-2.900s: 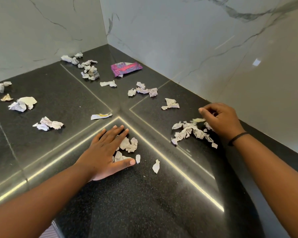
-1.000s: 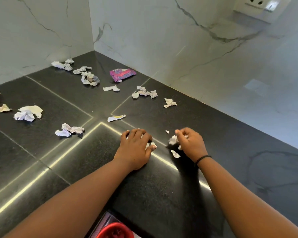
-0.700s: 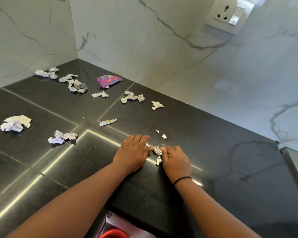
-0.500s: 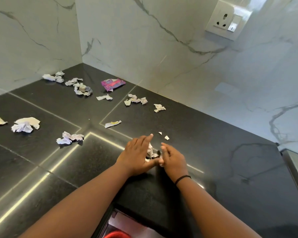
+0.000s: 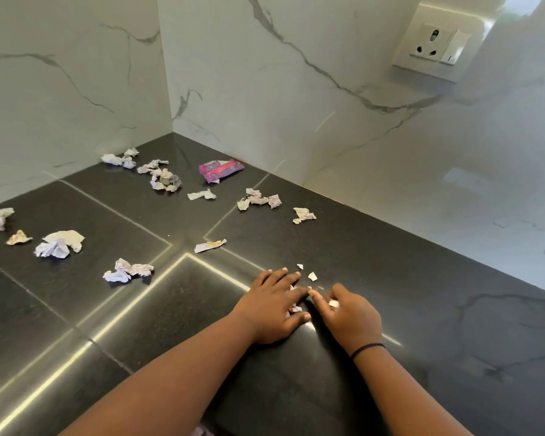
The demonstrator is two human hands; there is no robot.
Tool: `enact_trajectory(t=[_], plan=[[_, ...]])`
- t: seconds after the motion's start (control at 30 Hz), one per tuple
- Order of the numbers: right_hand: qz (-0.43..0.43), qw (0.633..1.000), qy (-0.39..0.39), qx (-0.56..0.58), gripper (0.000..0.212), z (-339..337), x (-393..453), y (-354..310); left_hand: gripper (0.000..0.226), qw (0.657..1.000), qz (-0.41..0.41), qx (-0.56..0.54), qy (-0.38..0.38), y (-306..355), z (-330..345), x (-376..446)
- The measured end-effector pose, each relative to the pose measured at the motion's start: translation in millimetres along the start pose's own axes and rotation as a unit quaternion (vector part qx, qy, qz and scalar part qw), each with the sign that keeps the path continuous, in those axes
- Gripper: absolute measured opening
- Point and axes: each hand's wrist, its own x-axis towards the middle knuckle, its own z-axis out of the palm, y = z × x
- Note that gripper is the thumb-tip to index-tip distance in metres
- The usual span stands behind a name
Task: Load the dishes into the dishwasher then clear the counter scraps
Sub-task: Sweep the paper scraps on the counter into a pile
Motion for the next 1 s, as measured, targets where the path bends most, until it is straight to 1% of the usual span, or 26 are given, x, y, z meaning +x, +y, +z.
enact_trajectory(t=[0.07,0.13,0.17,0.23,0.33,0.43,0.5,0.57,0.67,0.7,0.77,0.8,0.83,0.9,0.93,1.0], plan=[[-0.029,0.999,0.010,-0.009,0.033,6,16,-1,0.044,0.999,-0.025,-0.025,0.032,-1,0,4],[-0.055,0.998,-0.003,-0.013,0.036,9,35,-3,0.027,0.995,-0.035,-0.037,0.084,-2,2,3],[-0.074,0.997,-0.013,-0.019,0.036,11,46,-2,0.026,0.994,-0.031,-0.029,0.103,-1,2,5],[-0.115,0.993,-0.033,-0.024,0.033,16,63,-4,0.032,0.994,-0.044,-0.015,0.101,-1,2,4],[-0.166,0.986,-0.026,-0.003,0.027,25,81,-4,0.044,0.989,-0.079,0.028,0.122,0,7,3],[-0.205,0.978,0.020,0.009,0.029,38,89,-1,0.057,0.983,-0.157,0.044,0.088,7,0,8],[-0.231,0.972,0.049,0.011,0.034,44,91,2,0.053,0.970,-0.228,0.024,0.080,11,-4,20],[-0.238,0.969,0.064,0.004,0.034,47,90,3,0.045,0.958,-0.271,0.004,0.092,12,-7,34],[-0.215,0.973,0.075,0.026,0.036,46,91,3,0.036,0.955,-0.277,-0.043,0.094,11,-10,50],[-0.206,0.975,0.071,0.048,0.040,44,91,5,0.043,0.959,-0.268,-0.042,0.079,11,-11,54],[-0.196,0.973,0.074,0.096,0.047,38,88,8,0.057,0.972,-0.232,0.002,0.041,10,-14,59],[-0.190,0.971,0.076,0.121,0.049,33,85,11,0.057,0.977,-0.211,0.031,0.027,11,-15,62],[-0.184,0.970,0.072,0.144,0.050,28,83,14,0.051,0.979,-0.199,0.047,0.020,10,-14,64],[-0.171,0.969,0.055,0.170,0.052,20,79,22,0.036,0.980,-0.189,0.057,0.036,9,-12,67],[-0.167,0.970,0.039,0.174,0.053,18,76,26,0.034,0.979,-0.191,0.059,0.044,9,-11,67],[-0.161,0.971,0.014,0.175,0.055,16,71,32,0.038,0.975,-0.205,0.061,0.064,11,-8,65]])
